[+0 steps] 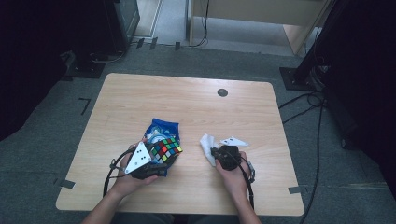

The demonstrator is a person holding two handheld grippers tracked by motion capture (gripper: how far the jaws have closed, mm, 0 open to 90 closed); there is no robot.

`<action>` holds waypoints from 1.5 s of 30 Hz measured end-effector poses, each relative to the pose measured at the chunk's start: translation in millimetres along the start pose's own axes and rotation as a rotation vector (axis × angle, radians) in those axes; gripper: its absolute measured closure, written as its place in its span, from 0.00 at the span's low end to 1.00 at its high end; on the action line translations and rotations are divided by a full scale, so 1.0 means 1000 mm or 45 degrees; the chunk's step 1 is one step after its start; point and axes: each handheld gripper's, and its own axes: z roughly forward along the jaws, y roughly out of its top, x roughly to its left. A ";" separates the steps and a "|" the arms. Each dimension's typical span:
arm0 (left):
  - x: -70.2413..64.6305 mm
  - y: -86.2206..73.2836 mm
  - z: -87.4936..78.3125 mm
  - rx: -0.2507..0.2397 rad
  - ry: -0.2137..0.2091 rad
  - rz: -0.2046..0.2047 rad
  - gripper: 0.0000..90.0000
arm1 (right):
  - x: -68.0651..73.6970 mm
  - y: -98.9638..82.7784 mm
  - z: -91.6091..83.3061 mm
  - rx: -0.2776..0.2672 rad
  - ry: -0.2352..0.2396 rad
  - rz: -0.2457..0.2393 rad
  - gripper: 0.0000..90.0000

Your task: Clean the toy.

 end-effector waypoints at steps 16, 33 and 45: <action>-0.020 -0.001 0.010 0.022 -0.090 0.060 0.38 | 0.066 0.033 -0.044 -0.276 0.593 0.086 0.99; -0.013 0.006 0.001 -0.028 -0.065 0.045 0.38 | 0.072 0.035 -0.052 -0.290 0.527 0.004 0.98; -0.014 0.005 0.004 -0.007 -0.049 0.028 0.38 | 0.095 0.040 -0.067 -0.338 0.696 -0.049 0.98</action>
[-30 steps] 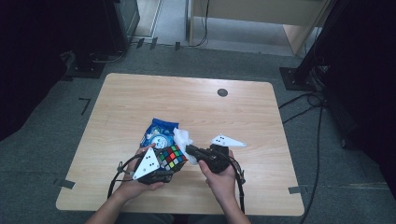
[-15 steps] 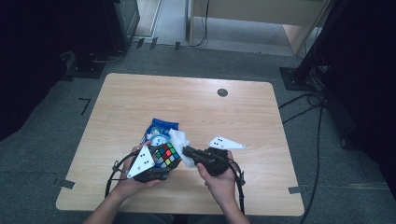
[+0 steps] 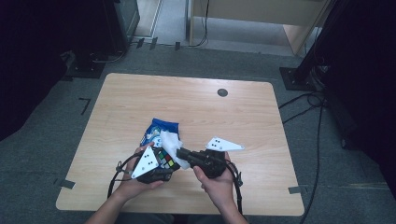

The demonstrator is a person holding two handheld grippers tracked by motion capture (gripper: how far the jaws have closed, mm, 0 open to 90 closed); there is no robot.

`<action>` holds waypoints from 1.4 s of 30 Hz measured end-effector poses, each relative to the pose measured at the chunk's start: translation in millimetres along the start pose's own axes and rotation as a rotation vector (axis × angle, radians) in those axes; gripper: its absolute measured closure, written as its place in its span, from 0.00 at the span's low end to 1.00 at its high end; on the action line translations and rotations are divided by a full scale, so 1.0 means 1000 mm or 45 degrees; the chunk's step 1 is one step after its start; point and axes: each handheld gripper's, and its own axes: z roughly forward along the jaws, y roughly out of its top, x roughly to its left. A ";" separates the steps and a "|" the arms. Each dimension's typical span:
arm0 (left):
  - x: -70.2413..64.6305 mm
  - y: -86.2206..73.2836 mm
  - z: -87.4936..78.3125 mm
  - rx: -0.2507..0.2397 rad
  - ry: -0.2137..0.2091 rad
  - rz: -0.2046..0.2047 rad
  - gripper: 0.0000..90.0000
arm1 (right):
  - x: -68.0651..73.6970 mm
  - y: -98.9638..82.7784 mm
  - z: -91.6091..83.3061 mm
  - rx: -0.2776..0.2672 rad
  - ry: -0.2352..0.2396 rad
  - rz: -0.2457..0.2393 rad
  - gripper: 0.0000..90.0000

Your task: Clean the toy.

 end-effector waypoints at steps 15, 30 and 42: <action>0.006 0.006 -0.011 -0.066 0.000 -0.001 0.38 | -0.064 -0.021 -0.005 0.163 -0.488 0.009 0.97; 0.005 0.003 -0.006 -0.050 0.047 -0.001 0.38 | -0.011 0.005 -0.012 -0.065 -0.271 0.119 0.31; -0.009 0.004 -0.002 -0.051 0.043 0.080 0.38 | -0.007 -0.014 0.019 0.082 -0.090 0.410 0.36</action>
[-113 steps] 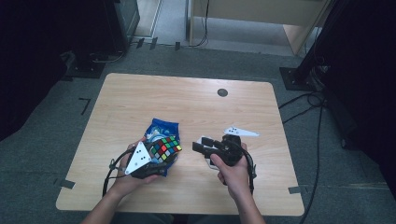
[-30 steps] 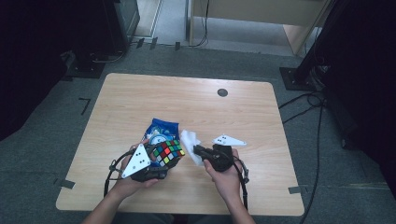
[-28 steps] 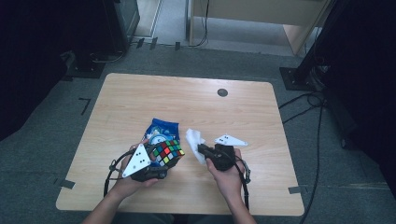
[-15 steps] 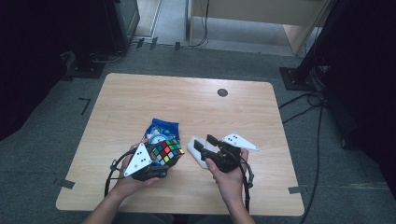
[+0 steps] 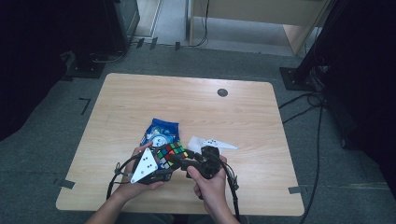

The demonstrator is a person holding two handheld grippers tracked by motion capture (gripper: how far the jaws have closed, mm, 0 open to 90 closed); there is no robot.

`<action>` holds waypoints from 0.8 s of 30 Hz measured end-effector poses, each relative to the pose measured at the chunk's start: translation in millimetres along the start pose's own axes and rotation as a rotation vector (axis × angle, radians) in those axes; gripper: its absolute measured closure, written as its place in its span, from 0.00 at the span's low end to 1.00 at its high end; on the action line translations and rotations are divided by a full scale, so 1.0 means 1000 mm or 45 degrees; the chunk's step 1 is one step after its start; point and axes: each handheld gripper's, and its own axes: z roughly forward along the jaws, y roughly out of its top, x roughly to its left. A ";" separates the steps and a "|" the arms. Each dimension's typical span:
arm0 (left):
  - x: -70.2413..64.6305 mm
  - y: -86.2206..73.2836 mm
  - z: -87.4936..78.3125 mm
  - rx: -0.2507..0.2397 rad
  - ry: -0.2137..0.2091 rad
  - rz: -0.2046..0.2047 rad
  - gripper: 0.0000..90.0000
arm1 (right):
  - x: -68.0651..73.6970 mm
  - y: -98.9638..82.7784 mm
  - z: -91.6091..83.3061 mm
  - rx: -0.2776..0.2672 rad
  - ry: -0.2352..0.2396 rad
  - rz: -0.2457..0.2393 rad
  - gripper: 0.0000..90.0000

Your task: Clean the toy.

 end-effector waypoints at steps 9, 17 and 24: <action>0.002 -0.001 0.003 0.045 -0.046 -0.051 0.37 | -0.003 0.002 -0.003 0.020 -0.024 0.008 0.38; 0.007 -0.004 0.002 0.080 -0.086 -0.005 0.38 | -0.006 0.018 -0.025 -0.049 -0.087 -0.053 0.38; 0.013 -0.006 -0.002 0.073 -0.072 0.016 0.37 | -0.006 0.033 -0.041 0.069 -0.020 -0.099 0.38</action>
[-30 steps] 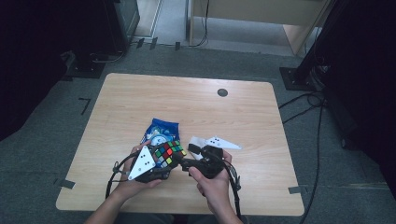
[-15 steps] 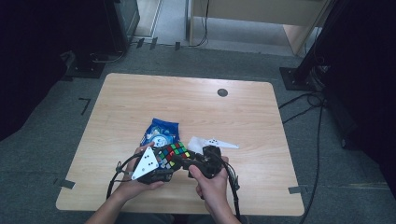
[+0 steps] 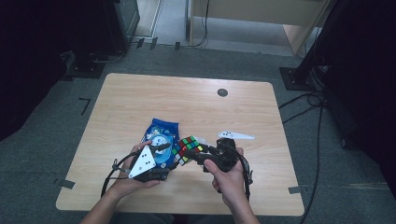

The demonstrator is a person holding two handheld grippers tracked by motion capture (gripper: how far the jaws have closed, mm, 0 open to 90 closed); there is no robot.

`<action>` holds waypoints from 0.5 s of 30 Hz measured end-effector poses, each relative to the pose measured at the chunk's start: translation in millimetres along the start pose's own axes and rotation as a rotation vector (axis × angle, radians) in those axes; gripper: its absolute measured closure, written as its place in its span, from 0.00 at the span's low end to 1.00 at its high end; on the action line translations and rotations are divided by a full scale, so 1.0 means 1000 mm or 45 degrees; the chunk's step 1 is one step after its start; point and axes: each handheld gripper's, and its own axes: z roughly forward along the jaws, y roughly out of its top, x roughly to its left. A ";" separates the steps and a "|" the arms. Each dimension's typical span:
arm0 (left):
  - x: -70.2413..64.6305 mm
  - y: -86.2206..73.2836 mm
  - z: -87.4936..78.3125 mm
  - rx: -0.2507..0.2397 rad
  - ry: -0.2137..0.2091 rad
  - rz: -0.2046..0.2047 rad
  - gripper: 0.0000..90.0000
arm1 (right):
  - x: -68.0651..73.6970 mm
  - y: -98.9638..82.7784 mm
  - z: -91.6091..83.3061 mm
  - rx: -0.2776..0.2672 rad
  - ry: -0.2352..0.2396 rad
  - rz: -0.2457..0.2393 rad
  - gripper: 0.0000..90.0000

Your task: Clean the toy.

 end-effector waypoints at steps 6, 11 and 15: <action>-0.011 0.002 0.003 0.030 0.011 0.086 0.29 | 0.002 -0.003 0.011 0.083 0.029 -0.010 0.38; -0.017 0.004 0.006 0.018 -0.001 0.103 0.24 | 0.001 -0.005 0.015 0.100 0.046 0.003 0.38; -0.020 0.005 0.007 0.022 -0.006 0.122 0.26 | 0.002 -0.010 0.025 0.149 0.034 -0.006 0.38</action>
